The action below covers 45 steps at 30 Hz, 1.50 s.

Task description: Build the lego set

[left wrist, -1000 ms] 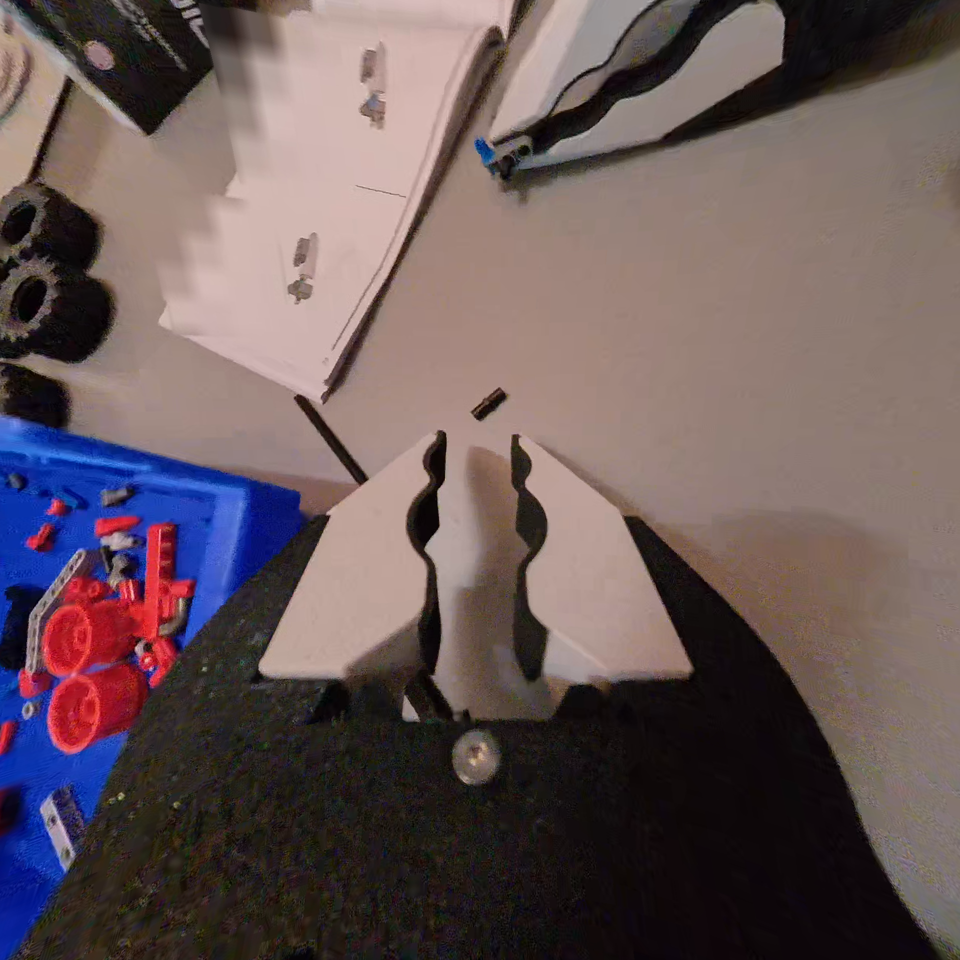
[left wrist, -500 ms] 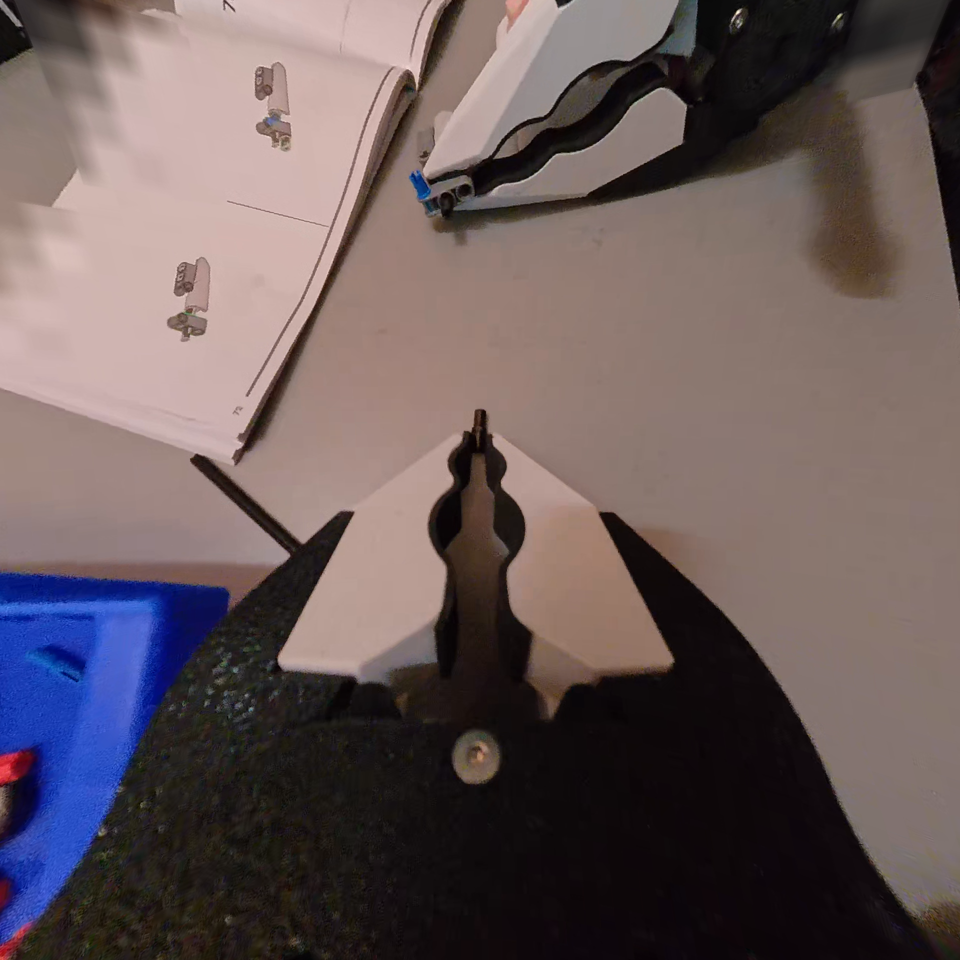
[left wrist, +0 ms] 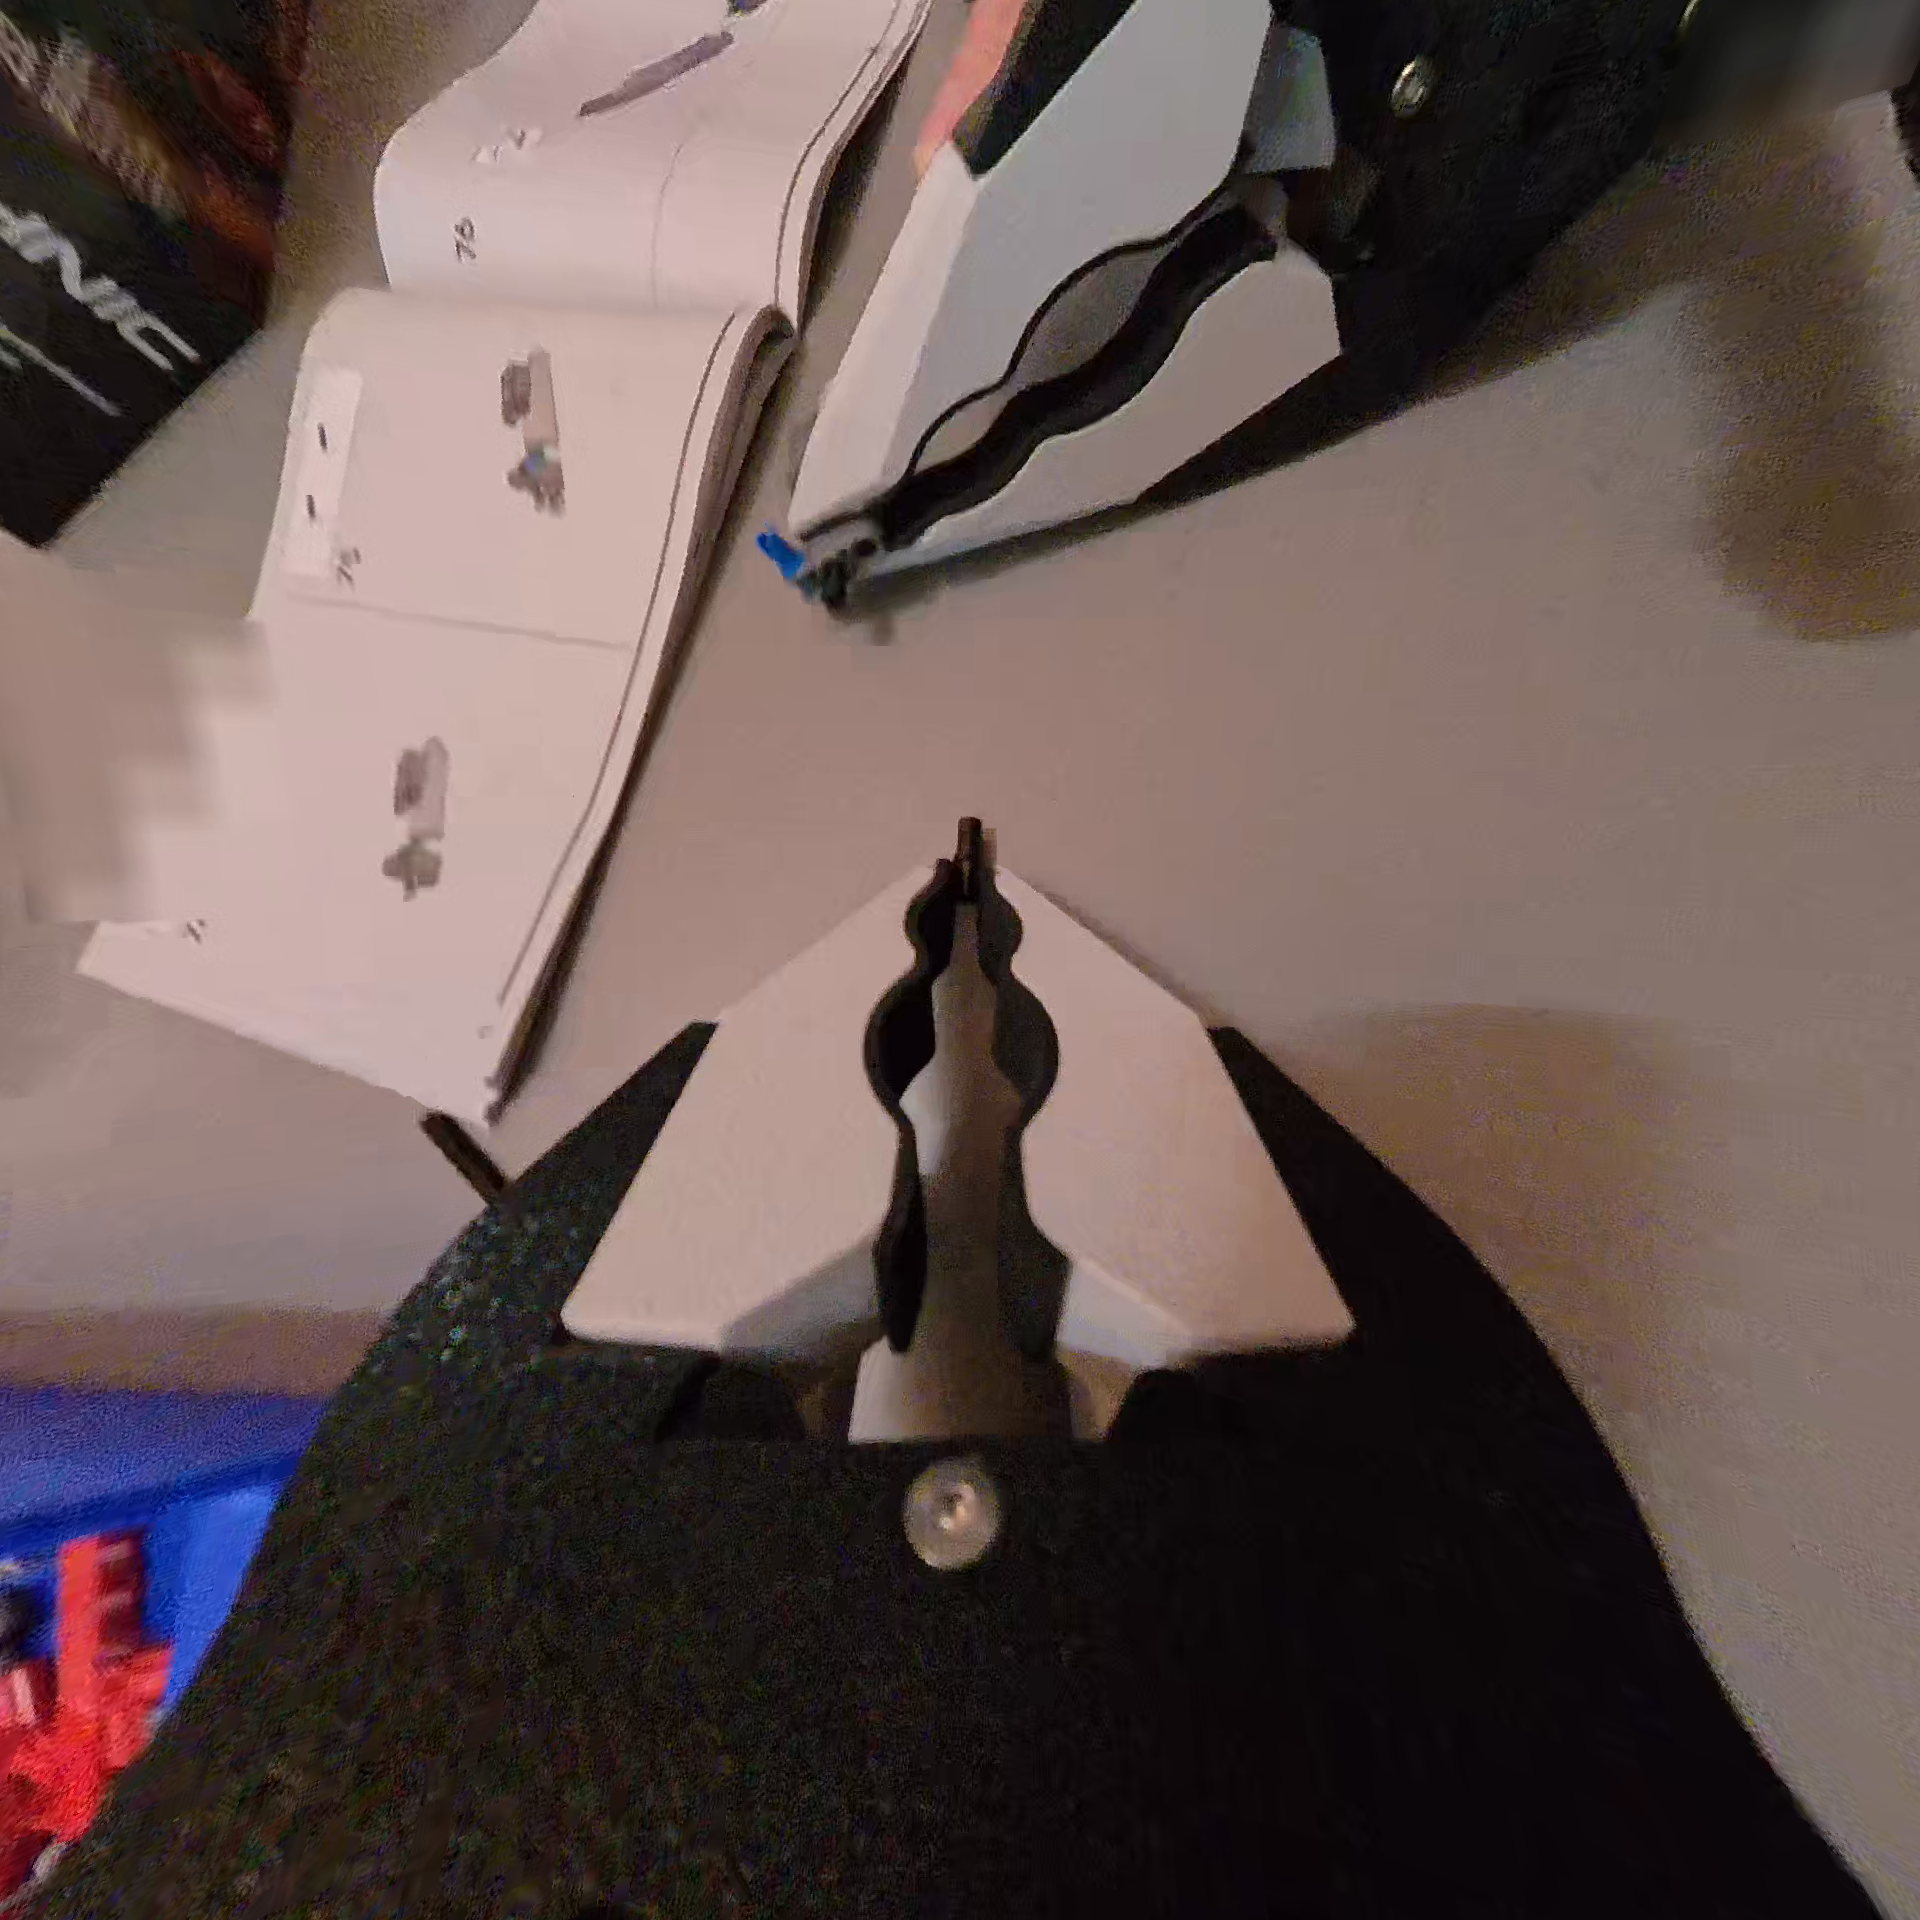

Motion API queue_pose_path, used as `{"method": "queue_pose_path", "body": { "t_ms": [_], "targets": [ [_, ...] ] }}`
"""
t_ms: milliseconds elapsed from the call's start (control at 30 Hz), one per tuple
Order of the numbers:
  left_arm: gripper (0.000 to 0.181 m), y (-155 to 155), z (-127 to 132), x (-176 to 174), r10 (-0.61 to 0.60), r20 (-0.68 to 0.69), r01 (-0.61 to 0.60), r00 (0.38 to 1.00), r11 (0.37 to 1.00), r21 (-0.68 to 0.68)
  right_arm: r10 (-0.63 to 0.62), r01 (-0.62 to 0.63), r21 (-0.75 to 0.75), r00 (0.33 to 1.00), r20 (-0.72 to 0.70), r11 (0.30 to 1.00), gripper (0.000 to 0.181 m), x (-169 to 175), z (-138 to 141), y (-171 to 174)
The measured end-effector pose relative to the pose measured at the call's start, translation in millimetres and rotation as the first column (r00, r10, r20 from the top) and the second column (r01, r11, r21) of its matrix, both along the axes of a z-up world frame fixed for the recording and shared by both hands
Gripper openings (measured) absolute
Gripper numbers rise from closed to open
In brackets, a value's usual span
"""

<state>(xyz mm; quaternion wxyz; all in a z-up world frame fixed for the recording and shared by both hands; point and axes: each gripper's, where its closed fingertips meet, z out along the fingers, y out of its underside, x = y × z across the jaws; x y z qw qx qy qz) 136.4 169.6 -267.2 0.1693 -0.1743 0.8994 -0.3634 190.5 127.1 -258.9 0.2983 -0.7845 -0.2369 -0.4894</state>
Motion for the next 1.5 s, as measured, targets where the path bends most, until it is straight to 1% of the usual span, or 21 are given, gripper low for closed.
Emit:
{"method": "queue_pose_path", "body": {
  "t_ms": [100,200,367,533,667,800,933,1033,1300,1433,1500],
  "targets": [
    [0.001,-18,11,18,0.006,0.099,-0.017,0.995,0.994,0.109,-0.002,0.002,0.002,1.000,-0.001,1.000,0.005,1,0,0],
    [0.001,-26,18,35,0.002,0.152,-0.026,0.988,0.988,0.155,-0.001,0.001,0.006,1.000,-0.006,1.000,0.005,1,0,0],
    [0.001,-32,15,38,-0.002,0.167,-0.029,0.986,0.983,0.180,0.002,-0.002,0.002,1.000,0.001,1.000,0.005,2,1,0],
    [0.001,-37,17,38,0.011,0.153,-0.034,0.988,0.988,0.152,0.006,-0.006,-0.002,1.000,0.011,1.000,0.005,2,1,0],
    [0.001,-38,13,40,0.016,0.144,-0.042,0.989,0.983,0.176,0.005,-0.005,-0.007,1.000,0.020,1.000,0.005,2,1,0],
    [0.001,-38,14,39,0.032,0.138,-0.054,0.990,0.986,0.160,0.015,-0.013,-0.027,0.997,0.071,1.000,0.005,1,2,0],
    [0.001,-39,14,40,0.085,0.127,-0.105,0.988,0.981,0.162,0.002,0.001,-0.032,0.997,0.079,0.999,0.005,2,2,-1],
    [0.001,-39,14,40,0.113,0.103,-0.127,0.988,0.981,0.150,0.004,-0.002,-0.027,0.997,0.075,1.000,0.005,2,2,0],
    [0.001,-39,15,40,0.118,0.084,-0.127,0.989,0.985,0.114,0.015,-0.015,-0.006,0.997,0.072,1.000,0.005,2,3,0],
    [0.001,-40,11,40,0.121,0.064,-0.127,0.991,0.986,0.105,0.048,-0.048,0.007,0.997,0.067,0.999,0.006,-3,4,3],
    [0.001,-40,10,41,0.121,0.063,-0.127,0.991,0.986,0.104,0.035,-0.035,0.008,0.999,0.031,0.999,0.006,-2,2,2]
  ]
}}
